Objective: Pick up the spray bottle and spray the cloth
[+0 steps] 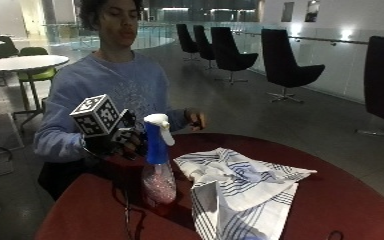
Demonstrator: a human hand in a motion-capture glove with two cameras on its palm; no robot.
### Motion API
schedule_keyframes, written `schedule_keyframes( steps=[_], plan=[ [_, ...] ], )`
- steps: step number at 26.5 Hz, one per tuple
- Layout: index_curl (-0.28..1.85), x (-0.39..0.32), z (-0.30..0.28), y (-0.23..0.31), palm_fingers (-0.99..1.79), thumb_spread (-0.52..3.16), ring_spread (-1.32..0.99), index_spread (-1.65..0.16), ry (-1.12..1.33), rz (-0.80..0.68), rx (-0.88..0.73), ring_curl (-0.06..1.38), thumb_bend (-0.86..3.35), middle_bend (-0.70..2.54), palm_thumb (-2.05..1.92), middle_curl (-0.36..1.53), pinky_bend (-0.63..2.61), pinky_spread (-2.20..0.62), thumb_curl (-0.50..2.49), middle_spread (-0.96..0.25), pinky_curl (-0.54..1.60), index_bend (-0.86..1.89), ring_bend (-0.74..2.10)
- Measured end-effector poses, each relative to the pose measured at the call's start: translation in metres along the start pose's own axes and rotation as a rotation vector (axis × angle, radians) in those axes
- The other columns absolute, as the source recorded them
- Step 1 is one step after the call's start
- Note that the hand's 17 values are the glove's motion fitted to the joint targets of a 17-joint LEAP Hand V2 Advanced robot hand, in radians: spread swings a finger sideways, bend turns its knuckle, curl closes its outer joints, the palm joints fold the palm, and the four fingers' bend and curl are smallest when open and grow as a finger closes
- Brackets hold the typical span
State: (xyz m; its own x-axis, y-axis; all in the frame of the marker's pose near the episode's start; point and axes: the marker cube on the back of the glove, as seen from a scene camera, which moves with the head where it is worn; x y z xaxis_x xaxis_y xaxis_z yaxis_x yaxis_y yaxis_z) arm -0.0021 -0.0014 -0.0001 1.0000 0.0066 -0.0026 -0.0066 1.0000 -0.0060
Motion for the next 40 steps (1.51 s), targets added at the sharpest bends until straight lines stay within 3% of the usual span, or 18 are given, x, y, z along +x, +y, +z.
schedule_keyframes(
  steps=[11,26,34,40],
  plan=[
    [0.20,-0.006,0.001,-0.003,0.76,0.84,-0.01,-0.30,0.026,0.008,-0.027,0.23,0.39,0.39,0.65,0.23,0.27,0.17,0.23,-0.04,0.20,0.16,0.38],
    [0.26,-0.006,-0.006,-0.005,0.79,1.07,-0.01,-0.33,0.002,0.002,0.021,0.28,0.30,0.34,0.69,0.30,0.21,0.19,0.32,-0.04,0.25,0.14,0.38],
    [0.27,0.005,-0.021,-0.002,0.78,1.11,-0.01,-0.33,-0.330,0.052,0.145,0.30,0.26,0.33,0.71,0.33,0.20,0.19,0.36,-0.04,0.27,0.13,0.37],
    [0.27,0.026,-0.034,0.003,0.75,1.12,0.00,-0.34,-0.656,0.168,0.275,0.30,0.19,0.30,0.69,0.34,0.22,0.20,0.36,-0.04,0.29,0.12,0.36]
  ],
)
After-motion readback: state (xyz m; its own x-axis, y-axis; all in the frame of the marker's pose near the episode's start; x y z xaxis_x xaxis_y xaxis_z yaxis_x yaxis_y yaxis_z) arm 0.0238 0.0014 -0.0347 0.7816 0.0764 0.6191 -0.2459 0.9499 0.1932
